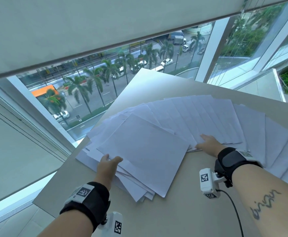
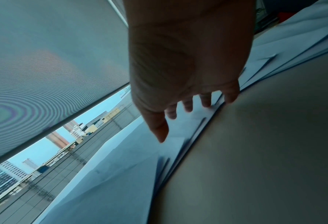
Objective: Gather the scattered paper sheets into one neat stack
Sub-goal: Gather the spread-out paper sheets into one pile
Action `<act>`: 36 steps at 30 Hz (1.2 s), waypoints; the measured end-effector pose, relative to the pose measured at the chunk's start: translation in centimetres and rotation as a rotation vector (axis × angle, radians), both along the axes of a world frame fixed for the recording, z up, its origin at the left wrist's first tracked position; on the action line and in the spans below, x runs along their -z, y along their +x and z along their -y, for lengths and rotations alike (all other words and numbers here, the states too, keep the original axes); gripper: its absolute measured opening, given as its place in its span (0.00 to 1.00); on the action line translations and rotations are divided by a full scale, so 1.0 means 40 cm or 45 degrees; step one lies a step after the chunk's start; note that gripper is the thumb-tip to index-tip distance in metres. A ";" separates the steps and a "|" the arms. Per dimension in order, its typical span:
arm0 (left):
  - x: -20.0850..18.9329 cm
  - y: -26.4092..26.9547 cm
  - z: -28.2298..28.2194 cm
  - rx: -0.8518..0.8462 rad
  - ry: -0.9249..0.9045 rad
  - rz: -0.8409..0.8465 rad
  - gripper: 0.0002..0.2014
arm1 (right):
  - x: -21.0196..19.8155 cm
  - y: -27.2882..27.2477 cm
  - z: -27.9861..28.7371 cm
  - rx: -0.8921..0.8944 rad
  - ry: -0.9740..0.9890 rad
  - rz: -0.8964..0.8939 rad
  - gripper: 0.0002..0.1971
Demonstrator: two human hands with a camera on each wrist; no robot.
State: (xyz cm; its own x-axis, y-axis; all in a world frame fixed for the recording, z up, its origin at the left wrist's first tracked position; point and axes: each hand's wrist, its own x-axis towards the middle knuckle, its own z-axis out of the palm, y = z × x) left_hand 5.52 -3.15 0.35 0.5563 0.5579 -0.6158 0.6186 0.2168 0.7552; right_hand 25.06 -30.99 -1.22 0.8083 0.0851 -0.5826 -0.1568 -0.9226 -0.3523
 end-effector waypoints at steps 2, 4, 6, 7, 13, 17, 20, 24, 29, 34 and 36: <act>0.007 0.010 -0.003 0.065 0.027 -0.031 0.47 | 0.013 0.010 0.054 0.189 -0.096 0.064 0.36; 0.015 0.020 -0.008 0.094 0.067 -0.053 0.47 | 0.022 0.017 0.110 0.349 -0.206 0.092 0.34; 0.025 0.030 -0.013 0.125 0.105 -0.081 0.44 | 0.013 0.017 0.168 0.492 -0.316 0.068 0.31; 0.028 0.035 -0.015 0.147 0.124 -0.092 0.38 | 0.008 0.015 0.197 0.552 -0.357 0.053 0.31; 0.038 0.059 0.002 0.209 0.488 -0.351 0.33 | 0.029 -0.017 0.302 0.567 -0.481 -0.042 0.29; 0.017 0.058 0.052 0.252 0.562 -0.580 0.43 | 0.026 -0.052 0.277 0.589 -0.412 -0.058 0.25; 0.015 0.065 0.092 0.462 0.634 -0.650 0.41 | 0.069 -0.063 0.291 0.696 -0.322 -0.008 0.29; 0.003 0.075 0.150 0.799 0.687 -0.597 0.37 | 0.064 -0.090 0.337 0.866 -0.306 -0.018 0.33; -0.020 0.080 0.210 1.115 0.739 -0.583 0.31 | 0.092 -0.099 0.459 1.013 -0.270 -0.095 0.42; -0.038 0.090 0.219 1.142 0.696 -0.586 0.36 | 0.075 -0.121 0.471 1.011 -0.246 -0.094 0.39; -0.038 0.095 0.212 1.118 0.674 -0.577 0.37 | 0.055 -0.115 0.453 0.946 -0.235 -0.070 0.38</act>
State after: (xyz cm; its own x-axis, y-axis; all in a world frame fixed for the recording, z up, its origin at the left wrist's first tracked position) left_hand 9.31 -11.62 1.87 0.6703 0.3338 -0.6628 0.6402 -0.7117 0.2891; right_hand 20.48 -49.10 -3.43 0.5844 -0.5719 -0.5757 -0.7718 -0.6109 -0.1766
